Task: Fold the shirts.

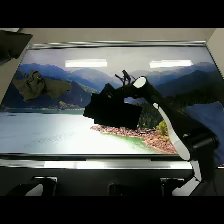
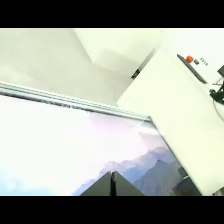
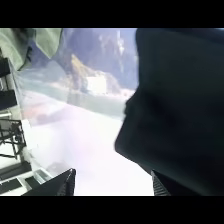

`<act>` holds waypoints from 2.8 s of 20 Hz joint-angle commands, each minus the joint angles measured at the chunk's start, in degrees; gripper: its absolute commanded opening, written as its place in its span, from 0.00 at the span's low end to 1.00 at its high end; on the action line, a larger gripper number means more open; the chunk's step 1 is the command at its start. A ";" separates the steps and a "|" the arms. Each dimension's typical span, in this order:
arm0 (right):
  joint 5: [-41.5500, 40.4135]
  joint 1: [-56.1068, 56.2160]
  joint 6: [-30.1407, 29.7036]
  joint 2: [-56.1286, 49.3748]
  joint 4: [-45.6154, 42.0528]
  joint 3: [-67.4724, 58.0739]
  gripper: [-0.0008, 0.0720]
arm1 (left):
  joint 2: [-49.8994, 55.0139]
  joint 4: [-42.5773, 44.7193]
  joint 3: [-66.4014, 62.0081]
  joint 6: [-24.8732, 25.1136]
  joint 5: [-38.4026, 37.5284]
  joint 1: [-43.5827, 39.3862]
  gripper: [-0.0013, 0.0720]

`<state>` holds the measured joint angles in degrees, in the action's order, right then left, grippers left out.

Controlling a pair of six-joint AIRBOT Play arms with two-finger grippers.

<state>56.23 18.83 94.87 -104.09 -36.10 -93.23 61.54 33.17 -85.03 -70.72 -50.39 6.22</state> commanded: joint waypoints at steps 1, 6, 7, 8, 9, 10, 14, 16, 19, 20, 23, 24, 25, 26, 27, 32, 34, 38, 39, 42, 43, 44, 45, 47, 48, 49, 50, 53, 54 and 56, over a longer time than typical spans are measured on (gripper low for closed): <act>10.91 -8.09 -0.46 3.65 -11.61 -0.04 0.81 | -0.79 3.41 0.39 -0.04 -1.07 0.37 0.06; 29.33 -22.14 1.62 9.81 -32.09 10.21 0.80 | -0.79 4.87 0.37 -0.04 -1.29 0.50 0.06; 25.62 -23.06 1.90 11.17 -30.23 15.85 0.80 | -0.76 4.85 0.37 -0.04 -1.29 0.48 0.06; 21.75 -23.08 1.84 11.56 -27.12 20.20 0.80 | -0.76 4.81 0.37 -0.07 -1.27 0.48 0.06; 17.77 -22.75 1.14 11.30 -22.88 23.52 0.80 | -0.76 4.81 0.37 -0.55 -1.27 0.37 0.06; 13.40 -21.81 -0.28 10.73 -17.86 26.27 0.80 | -0.76 4.81 0.37 -0.92 -1.25 0.15 0.06; 2.10 -15.65 -2.12 7.45 -7.41 28.39 0.64 | -0.76 4.81 0.37 -0.92 -1.27 -1.01 0.06; -0.87 -13.88 -3.96 7.69 -3.91 27.93 0.10 | -0.76 4.81 0.37 -0.90 -1.25 -1.51 0.06; 0.33 -15.28 -8.79 9.79 -2.10 24.35 0.06 | -0.76 4.87 0.39 -0.85 -1.25 -2.40 0.06; 1.90 -16.96 -8.87 11.19 -2.32 21.97 0.06 | -0.76 4.87 0.39 -0.85 -1.27 -2.47 0.06; 9.01 -25.33 -6.64 15.89 -8.83 12.41 0.06 | -0.76 4.87 0.39 -0.81 -1.25 -2.49 0.06; 12.07 -28.52 -4.52 17.18 -12.61 9.14 0.06 | -0.76 4.87 0.39 -0.81 -1.27 -2.49 0.06; 15.17 -32.13 -2.60 18.47 -16.81 5.86 0.06 | -0.76 4.87 0.39 -0.81 -1.27 -2.49 0.06; 17.97 -35.58 -1.18 19.65 -19.82 3.30 0.06 | -0.76 4.90 0.39 -0.66 -1.29 -2.49 0.06; 20.59 -39.30 -0.28 20.83 -21.99 0.87 0.06 | -0.76 5.05 0.39 -0.63 -1.29 -2.49 0.06; 26.51 -56.19 4.87 26.80 -23.21 -5.18 0.06 | -0.76 5.07 0.39 -0.61 -3.26 -2.49 0.06; 27.56 -61.72 7.28 29.35 -23.10 -5.20 0.06 | -0.76 5.07 0.39 0.44 -3.98 -2.49 0.06; 31.93 -71.25 8.50 33.40 -23.12 -5.20 0.06 | -0.76 6.56 0.39 0.44 -4.26 -2.49 0.06; 33.44 -73.33 8.48 33.92 -23.21 -5.20 0.06 | -0.76 6.60 0.39 0.44 -4.26 -2.49 0.06; 40.44 -78.27 8.46 34.10 -27.30 -5.18 0.06 | -0.76 6.58 0.39 1.31 -4.26 -2.49 0.06; 42.88 -78.51 8.44 34.10 -31.32 -5.18 0.06 | -0.76 6.58 0.39 1.31 -4.24 -2.49 0.06; 45.33 -78.49 8.24 34.10 -36.59 -4.68 0.06 | -0.76 6.58 0.39 1.33 -4.24 -2.49 0.06; 46.64 -78.51 7.37 34.07 -40.41 -3.37 0.06 | -0.76 6.58 0.39 1.33 -4.24 -2.49 0.06; 47.93 -78.51 5.97 33.81 -46.45 1.84 0.06 | -0.70 6.58 0.39 1.33 -4.22 -2.49 0.06; 47.43 -78.51 5.35 33.75 -47.84 5.70 0.06 | -0.63 6.58 0.39 1.31 -4.22 -2.49 0.06; 46.42 -78.51 4.68 33.75 -49.31 9.66 0.06 | -0.59 6.58 0.39 1.31 -4.24 -2.49 0.06; 44.41 -78.51 4.24 33.75 -52.00 13.00 0.06 | -0.59 6.58 0.39 1.29 -4.24 -2.49 0.06; 37.83 -78.51 3.45 33.75 -60.00 20.04 0.06 | -0.57 6.51 0.39 1.16 -4.26 -2.49 0.06; 34.64 -78.51 3.50 33.73 -60.11 21.49 0.06 | -0.52 6.51 0.37 1.03 -4.26 -2.49 0.06; 30.49 -78.51 3.48 32.72 -59.32 22.88 0.06 | -0.39 6.51 0.39 1.03 -4.26 -2.49 0.06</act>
<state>93.23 -59.61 98.80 -70.65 -91.85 -74.28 61.01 39.70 -84.66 -69.52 -54.65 3.73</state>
